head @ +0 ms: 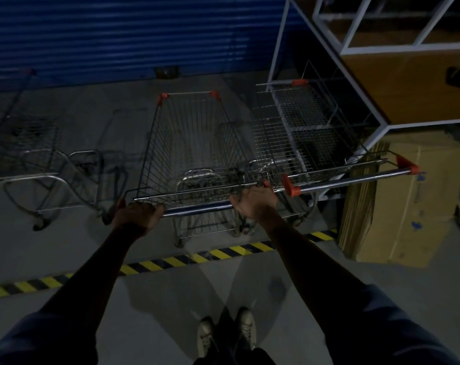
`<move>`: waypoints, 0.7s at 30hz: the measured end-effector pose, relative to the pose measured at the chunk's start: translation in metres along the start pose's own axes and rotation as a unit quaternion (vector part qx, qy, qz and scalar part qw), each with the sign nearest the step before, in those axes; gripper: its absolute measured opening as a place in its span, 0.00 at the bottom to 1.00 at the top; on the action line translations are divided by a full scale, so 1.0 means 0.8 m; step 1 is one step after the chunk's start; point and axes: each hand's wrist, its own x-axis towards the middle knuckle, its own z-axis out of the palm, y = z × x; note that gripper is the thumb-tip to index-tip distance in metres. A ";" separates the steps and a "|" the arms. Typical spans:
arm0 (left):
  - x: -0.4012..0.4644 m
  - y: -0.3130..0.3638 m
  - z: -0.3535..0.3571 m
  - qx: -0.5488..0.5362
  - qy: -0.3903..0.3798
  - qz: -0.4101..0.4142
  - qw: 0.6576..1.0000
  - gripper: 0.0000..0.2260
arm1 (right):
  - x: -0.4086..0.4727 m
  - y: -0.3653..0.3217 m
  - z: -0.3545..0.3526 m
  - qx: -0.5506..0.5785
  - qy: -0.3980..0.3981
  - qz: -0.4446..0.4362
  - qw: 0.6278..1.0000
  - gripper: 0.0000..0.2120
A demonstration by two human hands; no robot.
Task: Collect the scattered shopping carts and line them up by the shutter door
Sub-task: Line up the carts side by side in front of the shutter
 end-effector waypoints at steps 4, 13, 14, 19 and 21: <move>-0.001 -0.001 0.000 -0.003 0.020 0.001 1.000 0.21 | 0.007 -0.001 0.006 0.009 -0.018 0.005 1.000 0.49; 0.020 -0.006 0.007 -0.005 0.017 -0.008 1.000 0.22 | 0.011 -0.001 -0.004 -0.010 0.012 0.001 1.000 0.45; 0.022 -0.010 0.011 0.018 0.003 0.001 1.000 0.23 | 0.011 -0.001 -0.006 -0.005 0.011 0.003 1.000 0.44; 0.026 -0.014 0.021 0.013 0.005 -0.005 1.000 0.23 | 0.018 0.000 0.005 0.002 0.008 0.004 1.000 0.53; 0.023 -0.010 0.013 0.020 -0.010 -0.001 1.000 0.22 | 0.022 0.002 0.006 0.010 0.000 -0.004 1.000 0.56</move>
